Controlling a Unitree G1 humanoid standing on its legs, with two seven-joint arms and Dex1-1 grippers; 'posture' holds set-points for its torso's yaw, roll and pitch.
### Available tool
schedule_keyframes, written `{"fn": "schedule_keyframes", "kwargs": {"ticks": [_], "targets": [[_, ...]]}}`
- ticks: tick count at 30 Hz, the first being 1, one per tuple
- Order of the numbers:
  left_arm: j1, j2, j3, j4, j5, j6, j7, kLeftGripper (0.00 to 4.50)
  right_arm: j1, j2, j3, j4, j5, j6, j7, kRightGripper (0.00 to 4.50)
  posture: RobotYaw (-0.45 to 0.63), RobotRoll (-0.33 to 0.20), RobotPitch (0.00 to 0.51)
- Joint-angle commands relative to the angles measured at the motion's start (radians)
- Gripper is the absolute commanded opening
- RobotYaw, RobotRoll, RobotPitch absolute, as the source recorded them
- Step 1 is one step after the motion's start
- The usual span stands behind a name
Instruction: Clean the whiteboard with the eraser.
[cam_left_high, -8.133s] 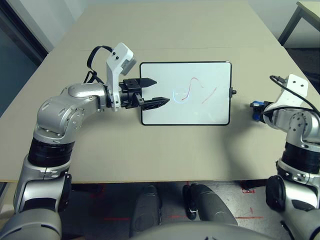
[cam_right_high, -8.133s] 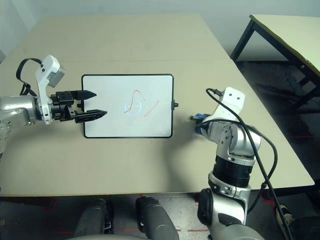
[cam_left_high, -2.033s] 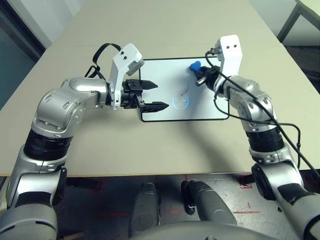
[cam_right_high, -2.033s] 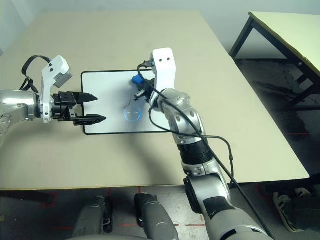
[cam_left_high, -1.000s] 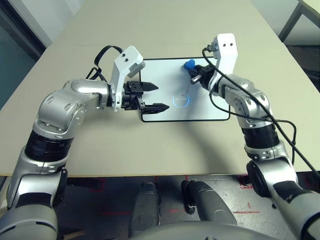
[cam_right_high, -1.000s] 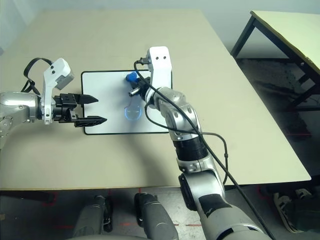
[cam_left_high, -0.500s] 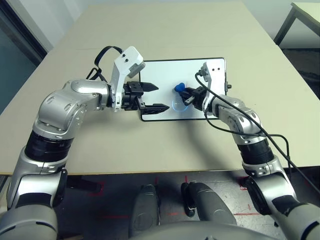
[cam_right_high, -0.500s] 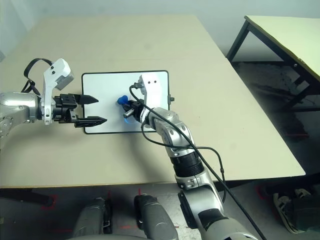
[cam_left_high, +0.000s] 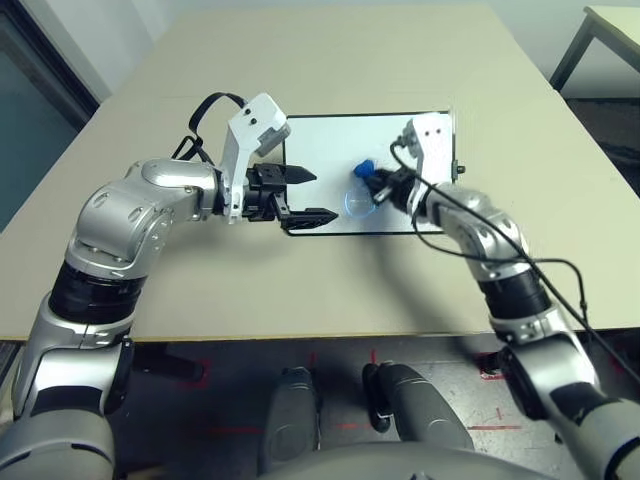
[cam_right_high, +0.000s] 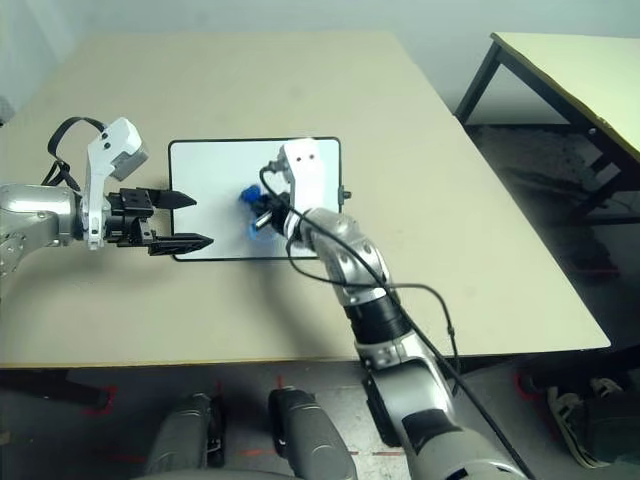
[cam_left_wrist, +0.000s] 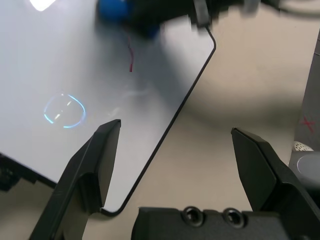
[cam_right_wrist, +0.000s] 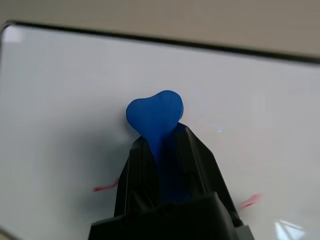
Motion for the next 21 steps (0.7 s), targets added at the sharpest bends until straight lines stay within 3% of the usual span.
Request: {"fn": "schedule_keyframes", "kwargs": {"ticks": [1, 13, 21], "targets": [[0.008, 0.006, -0.017, 0.016, 0.013, -0.016, -0.009, 4.5, 0.001, 0.011, 0.014, 0.005, -0.014, 0.042, -0.011, 0.62, -0.04, 0.0, 0.144], [0.01, 0.005, -0.008, 0.002, 0.005, -0.003, 0.003, 4.5, 0.135, 0.104, 0.146, -0.047, 0.007, 0.119, 0.056, 0.62, -0.02, 0.0, 0.143], [0.013, 0.009, 0.0, -0.018, -0.005, 0.013, 0.014, 4.5, 0.181, 0.113, 0.184, 0.037, -0.007, 0.093, 0.083, 0.62, -0.01, 0.0, 0.143]]}}
